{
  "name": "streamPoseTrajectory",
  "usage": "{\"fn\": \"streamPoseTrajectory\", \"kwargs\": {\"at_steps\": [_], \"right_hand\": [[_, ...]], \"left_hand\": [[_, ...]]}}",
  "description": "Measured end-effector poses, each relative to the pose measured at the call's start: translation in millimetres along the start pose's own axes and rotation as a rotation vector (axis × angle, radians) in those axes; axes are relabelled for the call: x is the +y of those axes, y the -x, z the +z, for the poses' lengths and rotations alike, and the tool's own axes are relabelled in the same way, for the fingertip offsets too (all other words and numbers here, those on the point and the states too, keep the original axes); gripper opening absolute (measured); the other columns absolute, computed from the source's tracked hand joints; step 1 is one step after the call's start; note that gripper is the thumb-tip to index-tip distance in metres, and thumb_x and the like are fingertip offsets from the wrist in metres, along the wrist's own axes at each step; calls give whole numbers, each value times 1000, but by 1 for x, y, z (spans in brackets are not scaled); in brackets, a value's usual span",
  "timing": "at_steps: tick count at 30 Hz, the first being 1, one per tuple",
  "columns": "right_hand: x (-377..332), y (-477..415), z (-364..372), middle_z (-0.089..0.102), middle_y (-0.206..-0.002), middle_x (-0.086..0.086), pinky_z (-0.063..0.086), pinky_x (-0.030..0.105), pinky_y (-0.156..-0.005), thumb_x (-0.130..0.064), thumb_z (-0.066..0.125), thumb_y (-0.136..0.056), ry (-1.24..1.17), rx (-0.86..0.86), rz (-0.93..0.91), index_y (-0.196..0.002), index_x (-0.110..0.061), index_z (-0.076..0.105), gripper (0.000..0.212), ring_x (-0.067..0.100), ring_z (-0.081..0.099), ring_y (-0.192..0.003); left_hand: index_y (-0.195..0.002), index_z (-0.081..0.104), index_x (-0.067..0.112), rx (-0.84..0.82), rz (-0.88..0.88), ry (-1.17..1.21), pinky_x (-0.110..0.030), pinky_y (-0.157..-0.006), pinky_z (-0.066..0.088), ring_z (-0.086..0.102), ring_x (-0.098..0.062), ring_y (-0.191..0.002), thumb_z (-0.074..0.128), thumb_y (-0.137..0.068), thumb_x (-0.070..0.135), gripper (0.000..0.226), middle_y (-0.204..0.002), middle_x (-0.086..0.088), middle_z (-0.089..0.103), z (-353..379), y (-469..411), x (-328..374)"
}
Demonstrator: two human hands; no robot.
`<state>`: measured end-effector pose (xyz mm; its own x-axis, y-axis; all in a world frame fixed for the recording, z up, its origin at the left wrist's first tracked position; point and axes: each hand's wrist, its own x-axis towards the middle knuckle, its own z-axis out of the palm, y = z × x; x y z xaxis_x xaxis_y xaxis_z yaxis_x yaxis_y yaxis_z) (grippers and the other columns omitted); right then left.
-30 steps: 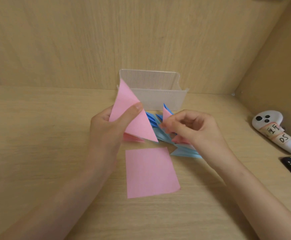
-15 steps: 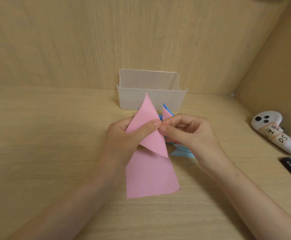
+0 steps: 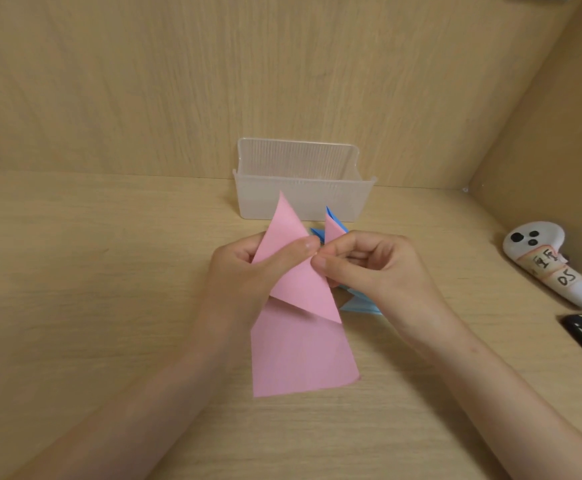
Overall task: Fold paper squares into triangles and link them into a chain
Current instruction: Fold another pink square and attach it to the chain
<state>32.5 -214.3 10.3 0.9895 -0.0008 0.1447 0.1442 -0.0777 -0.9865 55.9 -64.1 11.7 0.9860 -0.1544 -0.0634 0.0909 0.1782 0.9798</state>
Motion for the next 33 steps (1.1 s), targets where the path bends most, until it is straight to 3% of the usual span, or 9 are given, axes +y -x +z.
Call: {"fn": "streamPoseTrajectory", "kwargs": {"at_steps": [8,14,18,27,29,31,33], "right_hand": [[0,1,0,68,-67,5,49,21,-59,-3,71,-78,27,-30,8,-74,-5,70,5,12,60,-61],[3,1,2,68,-68,5,48,23,-61,-5,71,-77,20,-52,15,-73,-7,70,4,14,59,-62],[2,1,2,69,-68,1,48,18,-62,-6,72,-75,19,-78,10,-71,-11,71,6,11,60,-63],[1,2,2,69,-66,-2,47,16,-62,-2,71,-77,44,-104,3,-71,-10,71,10,7,59,-61],[1,2,2,67,-64,-1,45,16,-61,-3,72,-77,89,-114,11,-71,-10,71,10,9,57,-61],[2,3,2,67,-65,1,45,17,-61,-3,73,-77,105,-117,21,-71,-10,71,10,10,57,-63],[3,3,3,68,-65,-1,46,15,-61,-3,73,-77,88,-112,29,-71,-10,71,9,8,59,-62]], "left_hand": [[-66,72,16,47,42,38,-15,-51,45,58,-7,-56,73,-77,21,12,-63,4,67,-4,-5,5],[-70,73,18,94,90,54,-13,-53,47,59,-3,-56,73,-76,19,6,-62,9,68,-6,-8,6],[-76,72,15,118,122,45,-10,-47,38,49,2,-45,71,-78,17,3,-51,16,58,-7,-10,8],[-74,71,18,128,114,80,-13,-45,38,48,-2,-47,72,-77,22,5,-54,13,57,-10,-12,8],[-72,73,21,160,131,110,-16,-53,43,52,-6,-60,73,-74,27,6,-65,11,61,-15,-18,10],[-72,73,24,213,169,127,-16,-71,46,56,-3,-75,73,-73,29,5,-74,17,67,-20,-23,12],[-76,72,24,214,195,119,-13,-75,45,59,4,-77,72,-76,27,3,-75,20,69,-21,-24,12]]}}
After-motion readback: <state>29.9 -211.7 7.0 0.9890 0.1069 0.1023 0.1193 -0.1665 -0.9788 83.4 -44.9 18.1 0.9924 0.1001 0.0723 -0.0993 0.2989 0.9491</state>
